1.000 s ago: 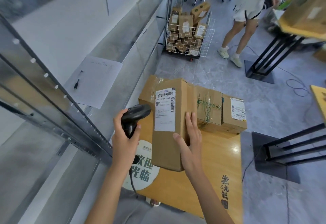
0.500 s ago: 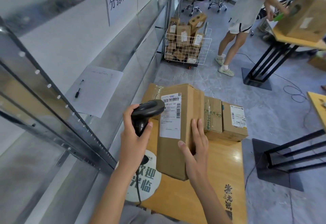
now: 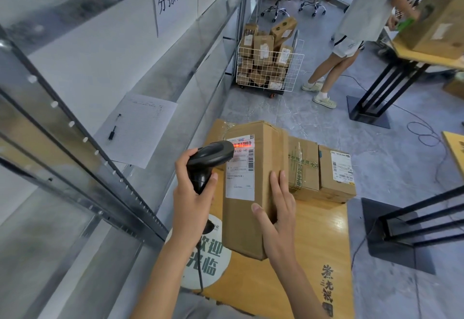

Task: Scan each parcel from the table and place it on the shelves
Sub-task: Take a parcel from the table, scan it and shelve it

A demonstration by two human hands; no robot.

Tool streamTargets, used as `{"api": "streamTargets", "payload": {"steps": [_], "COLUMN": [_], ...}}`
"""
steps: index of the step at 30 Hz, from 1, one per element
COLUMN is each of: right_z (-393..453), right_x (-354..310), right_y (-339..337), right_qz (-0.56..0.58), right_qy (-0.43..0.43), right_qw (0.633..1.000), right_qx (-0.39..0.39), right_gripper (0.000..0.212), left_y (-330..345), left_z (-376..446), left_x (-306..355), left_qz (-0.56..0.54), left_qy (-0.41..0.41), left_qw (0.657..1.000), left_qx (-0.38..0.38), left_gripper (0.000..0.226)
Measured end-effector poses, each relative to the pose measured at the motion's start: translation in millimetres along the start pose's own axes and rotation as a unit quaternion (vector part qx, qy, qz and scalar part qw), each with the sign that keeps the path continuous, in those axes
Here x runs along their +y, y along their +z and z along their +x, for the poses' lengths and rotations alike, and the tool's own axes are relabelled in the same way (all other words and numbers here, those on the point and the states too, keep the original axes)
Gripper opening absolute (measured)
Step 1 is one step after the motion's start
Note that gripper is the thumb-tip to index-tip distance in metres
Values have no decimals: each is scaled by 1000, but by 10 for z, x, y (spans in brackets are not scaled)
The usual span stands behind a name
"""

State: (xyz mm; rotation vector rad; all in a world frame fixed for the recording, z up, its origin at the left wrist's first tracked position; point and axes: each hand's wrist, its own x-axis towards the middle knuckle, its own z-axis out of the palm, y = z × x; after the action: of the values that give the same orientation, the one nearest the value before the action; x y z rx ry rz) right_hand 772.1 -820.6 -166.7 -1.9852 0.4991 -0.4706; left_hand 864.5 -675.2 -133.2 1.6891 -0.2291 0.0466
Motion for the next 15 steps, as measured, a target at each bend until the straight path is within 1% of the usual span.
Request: {"api": "streamTargets", "payload": {"steps": [15], "right_z": [-19], "right_x": [30], "right_y": [-7], "right_qz": [-9], "right_qy": [-1], "right_qw": [1000], "right_qx": [-9], "right_gripper": [72], "left_y": [20], "left_z": [-34], "left_x": [36], "left_qz": [-11], "left_qy": [-8], "left_qw": [1000], "left_qx": [10], "left_gripper": [65]}}
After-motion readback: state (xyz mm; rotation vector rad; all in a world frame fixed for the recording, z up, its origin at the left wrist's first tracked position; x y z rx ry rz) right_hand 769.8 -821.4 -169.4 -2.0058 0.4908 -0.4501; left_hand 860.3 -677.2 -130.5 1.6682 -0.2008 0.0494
